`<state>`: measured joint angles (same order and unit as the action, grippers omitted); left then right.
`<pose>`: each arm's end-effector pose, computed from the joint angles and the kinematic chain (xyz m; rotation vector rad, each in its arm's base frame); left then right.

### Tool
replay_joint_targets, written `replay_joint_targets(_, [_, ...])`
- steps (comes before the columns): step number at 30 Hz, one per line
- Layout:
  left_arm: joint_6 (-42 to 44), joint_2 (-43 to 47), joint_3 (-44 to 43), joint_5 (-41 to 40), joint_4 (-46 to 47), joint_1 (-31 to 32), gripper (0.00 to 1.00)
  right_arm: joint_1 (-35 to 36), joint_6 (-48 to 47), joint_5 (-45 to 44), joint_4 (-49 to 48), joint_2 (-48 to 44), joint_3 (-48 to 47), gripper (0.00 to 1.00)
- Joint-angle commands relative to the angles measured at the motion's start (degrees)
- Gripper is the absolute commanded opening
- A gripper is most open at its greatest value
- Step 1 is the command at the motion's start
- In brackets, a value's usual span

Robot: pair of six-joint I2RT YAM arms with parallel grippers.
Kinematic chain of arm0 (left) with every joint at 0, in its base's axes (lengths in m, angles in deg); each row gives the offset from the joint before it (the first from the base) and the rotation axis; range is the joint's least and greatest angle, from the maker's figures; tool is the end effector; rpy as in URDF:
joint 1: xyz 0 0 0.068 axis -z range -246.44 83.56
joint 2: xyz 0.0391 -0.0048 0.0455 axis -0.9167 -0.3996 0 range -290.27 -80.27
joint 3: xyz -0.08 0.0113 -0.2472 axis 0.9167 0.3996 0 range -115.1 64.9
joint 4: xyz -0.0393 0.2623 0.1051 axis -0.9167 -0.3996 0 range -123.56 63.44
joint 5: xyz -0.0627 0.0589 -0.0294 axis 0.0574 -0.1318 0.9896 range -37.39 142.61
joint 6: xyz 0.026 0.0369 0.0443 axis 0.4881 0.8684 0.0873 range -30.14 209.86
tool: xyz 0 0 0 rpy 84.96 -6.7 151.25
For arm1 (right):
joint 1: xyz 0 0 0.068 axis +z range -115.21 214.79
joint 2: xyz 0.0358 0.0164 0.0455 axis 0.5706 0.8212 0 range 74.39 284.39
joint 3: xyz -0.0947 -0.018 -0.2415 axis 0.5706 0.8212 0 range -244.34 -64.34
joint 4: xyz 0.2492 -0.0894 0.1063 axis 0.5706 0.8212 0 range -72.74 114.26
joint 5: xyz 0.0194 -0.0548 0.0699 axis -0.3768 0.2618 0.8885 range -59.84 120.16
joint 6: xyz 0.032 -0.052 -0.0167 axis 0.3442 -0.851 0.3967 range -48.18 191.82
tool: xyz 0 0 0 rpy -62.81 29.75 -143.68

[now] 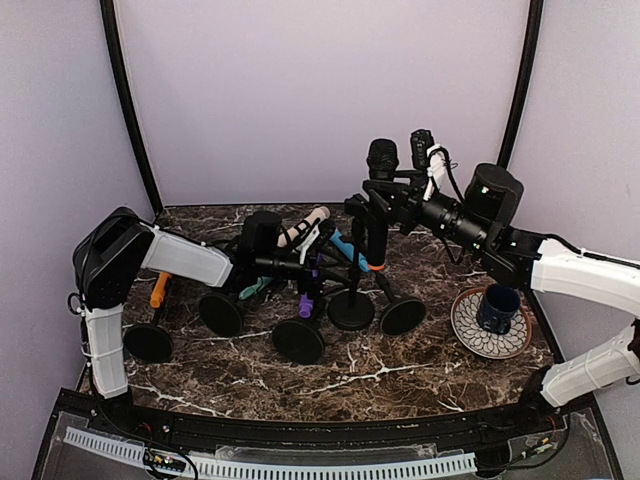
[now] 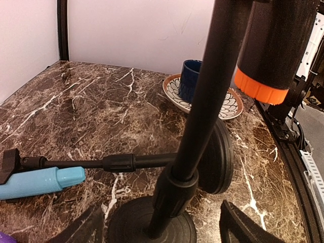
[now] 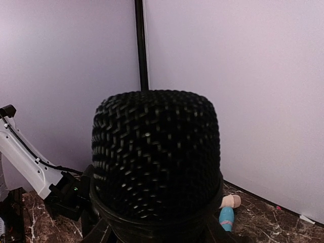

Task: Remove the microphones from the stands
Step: Unscrew the knob on the microphone stand.

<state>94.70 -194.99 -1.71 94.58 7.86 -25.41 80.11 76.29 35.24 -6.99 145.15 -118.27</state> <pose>0.3233 -0.3246 0.1542 1.2055 1.4513 -1.0997 0.2325 0.2411 0.3452 -0.5891 1.3670 0.7723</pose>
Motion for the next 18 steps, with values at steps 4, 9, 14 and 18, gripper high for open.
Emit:
replay_joint_targets(4, [2.9, 0.2, -2.1, -0.6, -2.1, 0.2, 0.82, 0.0, -2.1, 0.9, -1.2, -0.7, 0.6, 0.29])
replay_joint_targets(9, [3.7, -0.6, -3.7, -0.4, -3.1, 0.7, 0.83, 0.0, -2.3, 0.9, -1.7, -0.9, 1.3, 0.27])
replay_joint_targets(14, [3.2, -1.3, -5.5, 1.2, -3.1, 1.2, 0.81, 0.1, -2.1, 1.1, -1.8, -0.6, 1.4, 0.26])
replay_joint_targets(18, [3.2, -2.3, -6.7, 1.5, -3.7, 1.4, 0.63, 0.0, -2.0, 1.3, -1.9, -0.6, 1.4, 0.26])
